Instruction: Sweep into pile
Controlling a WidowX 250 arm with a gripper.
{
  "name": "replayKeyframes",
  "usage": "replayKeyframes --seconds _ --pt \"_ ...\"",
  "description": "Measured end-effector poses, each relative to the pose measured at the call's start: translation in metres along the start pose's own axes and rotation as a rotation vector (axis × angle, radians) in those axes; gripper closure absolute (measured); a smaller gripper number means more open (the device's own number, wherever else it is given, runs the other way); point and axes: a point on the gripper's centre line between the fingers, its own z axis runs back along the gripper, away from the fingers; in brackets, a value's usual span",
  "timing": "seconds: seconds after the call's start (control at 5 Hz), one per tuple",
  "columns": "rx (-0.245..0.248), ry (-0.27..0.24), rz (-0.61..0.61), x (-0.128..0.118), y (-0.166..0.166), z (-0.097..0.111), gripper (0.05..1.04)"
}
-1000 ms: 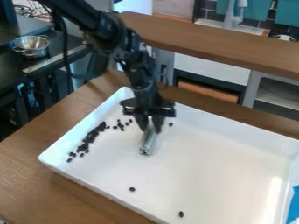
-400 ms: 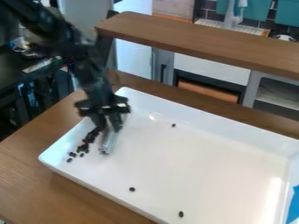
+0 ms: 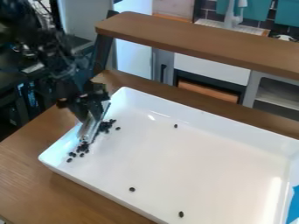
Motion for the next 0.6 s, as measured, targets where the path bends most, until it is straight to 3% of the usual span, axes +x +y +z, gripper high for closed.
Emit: replayKeyframes --seconds 0.2,0.4,0.6 --pt "-0.074 -0.010 -0.033 -0.006 -0.029 0.007 0.736" --pt "-0.075 0.014 -0.085 -0.015 -0.080 -0.006 0.736" --pt "-0.031 0.034 -0.139 -0.026 -0.130 -0.025 0.736"
